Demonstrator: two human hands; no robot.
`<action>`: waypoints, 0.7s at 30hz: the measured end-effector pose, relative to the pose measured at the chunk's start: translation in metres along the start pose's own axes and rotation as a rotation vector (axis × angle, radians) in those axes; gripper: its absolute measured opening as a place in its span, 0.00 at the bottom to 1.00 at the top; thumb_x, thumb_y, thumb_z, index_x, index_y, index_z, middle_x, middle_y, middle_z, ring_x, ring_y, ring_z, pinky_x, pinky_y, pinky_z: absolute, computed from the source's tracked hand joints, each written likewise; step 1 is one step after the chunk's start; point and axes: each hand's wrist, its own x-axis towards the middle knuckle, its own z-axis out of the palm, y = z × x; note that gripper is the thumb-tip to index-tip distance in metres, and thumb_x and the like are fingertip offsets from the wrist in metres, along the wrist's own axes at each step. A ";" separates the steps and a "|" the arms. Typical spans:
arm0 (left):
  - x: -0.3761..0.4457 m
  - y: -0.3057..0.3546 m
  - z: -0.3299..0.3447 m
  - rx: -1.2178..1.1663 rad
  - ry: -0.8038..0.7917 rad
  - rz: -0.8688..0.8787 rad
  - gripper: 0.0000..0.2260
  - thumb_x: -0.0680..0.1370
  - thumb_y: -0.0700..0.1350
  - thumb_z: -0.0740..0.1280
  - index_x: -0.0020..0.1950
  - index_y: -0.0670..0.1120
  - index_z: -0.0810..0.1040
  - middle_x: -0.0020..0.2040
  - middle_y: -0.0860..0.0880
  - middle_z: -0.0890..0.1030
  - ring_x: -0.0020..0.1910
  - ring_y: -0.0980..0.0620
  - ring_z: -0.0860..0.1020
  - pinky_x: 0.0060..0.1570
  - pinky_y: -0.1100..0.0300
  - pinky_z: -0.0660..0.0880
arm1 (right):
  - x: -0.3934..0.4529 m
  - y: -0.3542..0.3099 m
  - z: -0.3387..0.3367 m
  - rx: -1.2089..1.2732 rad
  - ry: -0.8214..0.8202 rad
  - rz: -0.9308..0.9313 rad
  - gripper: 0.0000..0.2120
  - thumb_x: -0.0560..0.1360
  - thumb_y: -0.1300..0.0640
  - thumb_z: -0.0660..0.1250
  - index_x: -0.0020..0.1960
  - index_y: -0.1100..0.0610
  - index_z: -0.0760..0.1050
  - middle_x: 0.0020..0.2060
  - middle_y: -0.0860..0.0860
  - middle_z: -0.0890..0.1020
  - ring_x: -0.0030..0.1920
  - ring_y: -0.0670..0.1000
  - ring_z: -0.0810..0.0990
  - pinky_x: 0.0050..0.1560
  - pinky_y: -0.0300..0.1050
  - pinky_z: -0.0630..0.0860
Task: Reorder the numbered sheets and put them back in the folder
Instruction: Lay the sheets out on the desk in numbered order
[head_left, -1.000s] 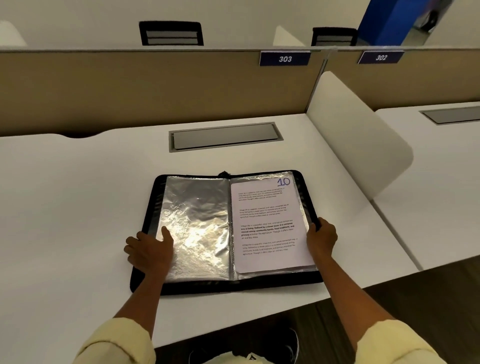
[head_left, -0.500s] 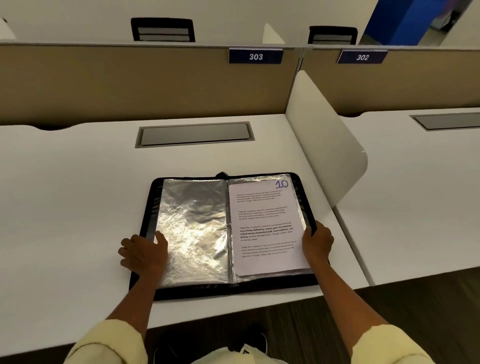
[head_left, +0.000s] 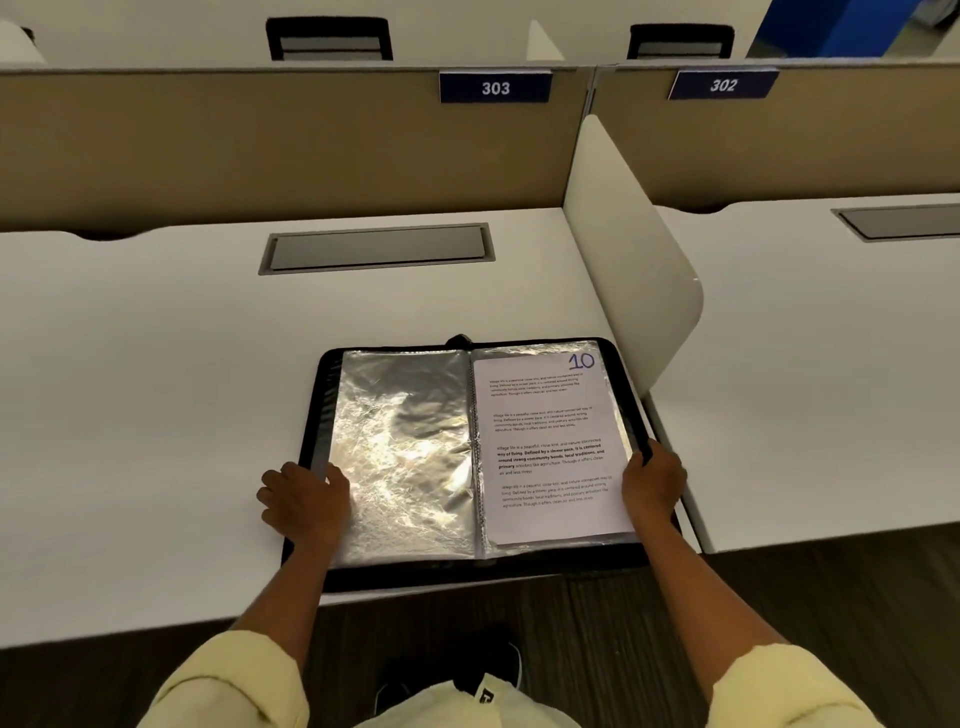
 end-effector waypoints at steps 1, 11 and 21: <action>-0.002 0.001 0.000 0.001 -0.003 0.004 0.22 0.77 0.52 0.67 0.58 0.33 0.74 0.57 0.35 0.72 0.57 0.34 0.71 0.54 0.41 0.71 | 0.000 0.003 -0.002 -0.017 -0.003 0.011 0.11 0.81 0.66 0.62 0.59 0.68 0.78 0.52 0.64 0.81 0.54 0.64 0.79 0.49 0.48 0.76; -0.016 0.006 0.001 -0.026 -0.042 0.044 0.19 0.78 0.48 0.66 0.58 0.33 0.74 0.58 0.34 0.72 0.59 0.34 0.71 0.55 0.41 0.71 | 0.008 0.010 -0.021 -0.047 -0.091 -0.008 0.16 0.83 0.59 0.60 0.68 0.65 0.74 0.60 0.63 0.80 0.61 0.64 0.78 0.63 0.58 0.75; -0.015 0.004 0.004 -0.001 -0.036 0.059 0.17 0.77 0.46 0.66 0.57 0.33 0.75 0.57 0.34 0.72 0.58 0.34 0.70 0.55 0.42 0.71 | 0.004 0.000 -0.024 -0.024 -0.137 -0.020 0.18 0.84 0.59 0.60 0.69 0.68 0.71 0.62 0.65 0.78 0.64 0.65 0.76 0.61 0.53 0.72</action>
